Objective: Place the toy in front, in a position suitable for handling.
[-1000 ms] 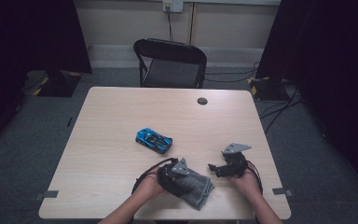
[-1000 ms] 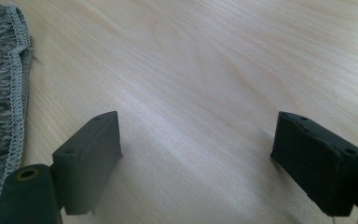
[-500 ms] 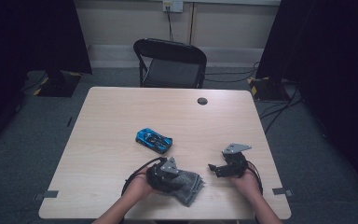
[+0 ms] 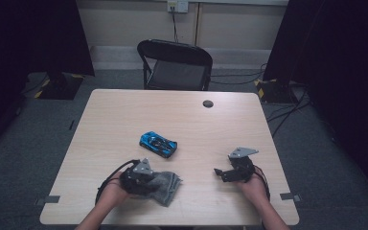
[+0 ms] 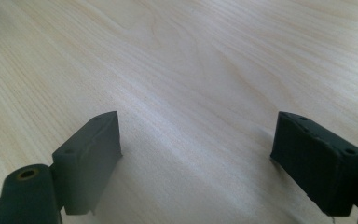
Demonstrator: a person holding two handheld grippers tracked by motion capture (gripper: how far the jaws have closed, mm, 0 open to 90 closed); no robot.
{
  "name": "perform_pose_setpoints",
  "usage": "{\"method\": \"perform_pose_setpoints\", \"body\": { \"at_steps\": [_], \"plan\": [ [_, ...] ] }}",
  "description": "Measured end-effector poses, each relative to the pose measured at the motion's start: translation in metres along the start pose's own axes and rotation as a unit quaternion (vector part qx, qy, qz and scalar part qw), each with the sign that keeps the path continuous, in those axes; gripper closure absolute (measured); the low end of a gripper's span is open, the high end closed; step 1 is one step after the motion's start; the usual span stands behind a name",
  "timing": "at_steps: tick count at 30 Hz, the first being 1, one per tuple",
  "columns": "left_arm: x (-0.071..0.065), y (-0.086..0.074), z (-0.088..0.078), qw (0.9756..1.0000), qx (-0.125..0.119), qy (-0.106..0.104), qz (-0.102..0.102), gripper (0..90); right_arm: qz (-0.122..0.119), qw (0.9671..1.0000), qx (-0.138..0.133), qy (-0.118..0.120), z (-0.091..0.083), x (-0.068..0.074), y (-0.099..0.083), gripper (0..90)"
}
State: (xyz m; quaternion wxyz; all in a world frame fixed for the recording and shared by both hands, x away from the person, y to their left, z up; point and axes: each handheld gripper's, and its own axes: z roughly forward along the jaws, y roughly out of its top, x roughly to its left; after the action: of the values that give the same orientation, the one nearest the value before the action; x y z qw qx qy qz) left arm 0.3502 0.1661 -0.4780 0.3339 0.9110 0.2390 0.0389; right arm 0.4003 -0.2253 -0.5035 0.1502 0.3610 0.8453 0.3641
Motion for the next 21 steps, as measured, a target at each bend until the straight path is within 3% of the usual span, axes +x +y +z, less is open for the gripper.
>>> {"method": "perform_pose_setpoints", "body": {
  "at_steps": [9, 17, 21],
  "plan": [
    [0.018, -0.034, -0.030, 0.9991, 0.002, 0.029, -0.030, 63.4, 0.000, 1.0000, -0.001, 0.000, 0.000, 0.000, 0.000, 14.9],
    [0.022, -0.039, -0.034, 0.9985, -0.002, 0.032, -0.045, 62.3, 0.004, 1.0000, 0.000, -0.005, 0.000, 0.001, 0.000, 14.6],
    [0.022, -0.039, -0.033, 0.9979, -0.007, 0.036, -0.053, 55.2, 0.004, 1.0000, 0.000, -0.006, 0.000, 0.001, 0.000, 14.6]
  ]
}}
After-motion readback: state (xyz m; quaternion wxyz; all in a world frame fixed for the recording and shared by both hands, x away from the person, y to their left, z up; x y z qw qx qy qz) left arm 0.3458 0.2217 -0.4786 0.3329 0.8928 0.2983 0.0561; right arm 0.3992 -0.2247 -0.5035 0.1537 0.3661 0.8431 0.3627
